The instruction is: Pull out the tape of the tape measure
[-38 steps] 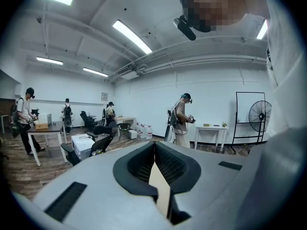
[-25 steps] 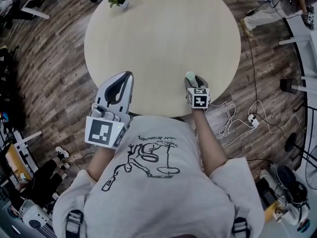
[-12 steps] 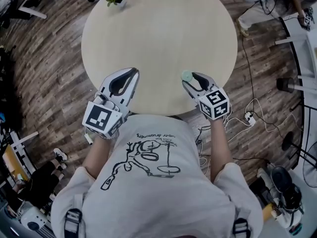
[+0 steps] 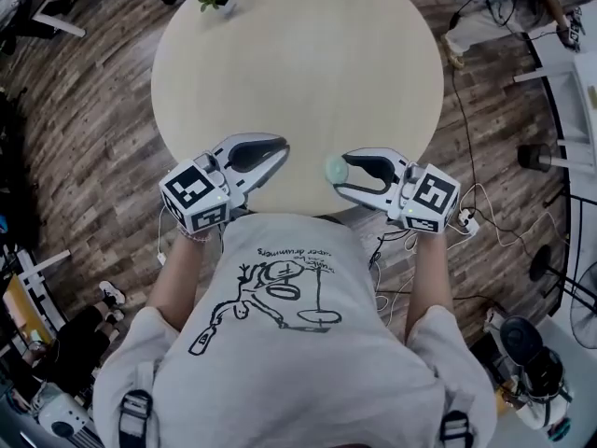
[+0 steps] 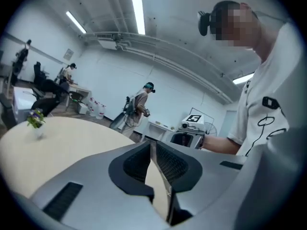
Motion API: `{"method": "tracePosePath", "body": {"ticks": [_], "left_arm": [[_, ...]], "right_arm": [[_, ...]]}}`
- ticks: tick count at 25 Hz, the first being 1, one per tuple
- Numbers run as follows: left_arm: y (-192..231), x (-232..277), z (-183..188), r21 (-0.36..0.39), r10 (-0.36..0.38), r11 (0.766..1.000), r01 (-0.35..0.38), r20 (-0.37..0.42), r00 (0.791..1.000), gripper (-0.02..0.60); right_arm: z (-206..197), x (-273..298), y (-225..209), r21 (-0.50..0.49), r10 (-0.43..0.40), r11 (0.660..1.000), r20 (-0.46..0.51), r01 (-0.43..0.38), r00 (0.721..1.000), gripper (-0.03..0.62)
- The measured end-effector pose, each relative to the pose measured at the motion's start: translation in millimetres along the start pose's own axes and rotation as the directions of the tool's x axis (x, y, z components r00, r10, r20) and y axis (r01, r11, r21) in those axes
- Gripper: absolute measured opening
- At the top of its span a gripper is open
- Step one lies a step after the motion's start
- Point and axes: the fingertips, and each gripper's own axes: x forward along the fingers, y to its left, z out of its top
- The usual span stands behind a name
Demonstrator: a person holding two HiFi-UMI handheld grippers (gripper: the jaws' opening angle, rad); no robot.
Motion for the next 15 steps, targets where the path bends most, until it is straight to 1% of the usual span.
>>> {"method": "tracePosePath", "body": {"ticks": [1, 2, 4, 6, 8, 10, 13, 15], "left_arm": [[-5.9, 2.8, -2.0, -0.032, -0.052, 0.998, 0.051, -0.008, 0.999, 0.036], [-11.9, 5.0, -3.9, -0.067, -0.102, 0.993, 0.101, -0.013, 0.995, 0.062], [-24.2, 8.0, -8.8, -0.131, -0.2, 0.972, 0.196, -0.017, 0.98, 0.073], [-37.3, 8.9, -13.2, -0.183, -0.294, 0.94, 0.287, -0.011, 0.956, 0.078], [-50.1, 8.1, -14.8, -0.223, -0.38, 0.901, 0.372, 0.008, 0.925, 0.081], [-60.1, 6.4, -13.8, -0.245, -0.443, 0.866, 0.436, 0.03, 0.896, 0.081], [-68.2, 3.3, -12.7, -0.263, -0.504, 0.826, 0.498, 0.05, 0.862, 0.081], [-74.3, 0.5, -14.3, -0.275, -0.55, 0.794, 0.542, 0.054, 0.833, 0.081]], "right_arm": [[3.2, 0.0, 8.1, -0.005, 0.044, 0.999, 0.008, -0.044, 0.999, 0.218], [5.9, 0.3, 16.3, -0.01, 0.087, 0.996, 0.013, -0.087, 0.996, 0.218], [10.0, 1.3, 32.8, -0.02, 0.171, 0.985, 0.017, -0.171, 0.985, 0.218], [11.8, 2.8, 46.6, -0.022, 0.242, 0.97, 0.016, -0.242, 0.97, 0.218], [11.7, 4.1, 55.9, -0.019, 0.295, 0.956, 0.01, -0.294, 0.956, 0.218], [11.7, 4.6, 62.8, -0.012, 0.34, 0.941, 0.007, -0.34, 0.941, 0.218], [13.5, 4.9, 70.5, -0.002, 0.397, 0.918, 0.016, -0.397, 0.918, 0.218], [14.9, 5.7, 74.1, 0.004, 0.424, 0.905, 0.023, -0.424, 0.905, 0.218]]}}
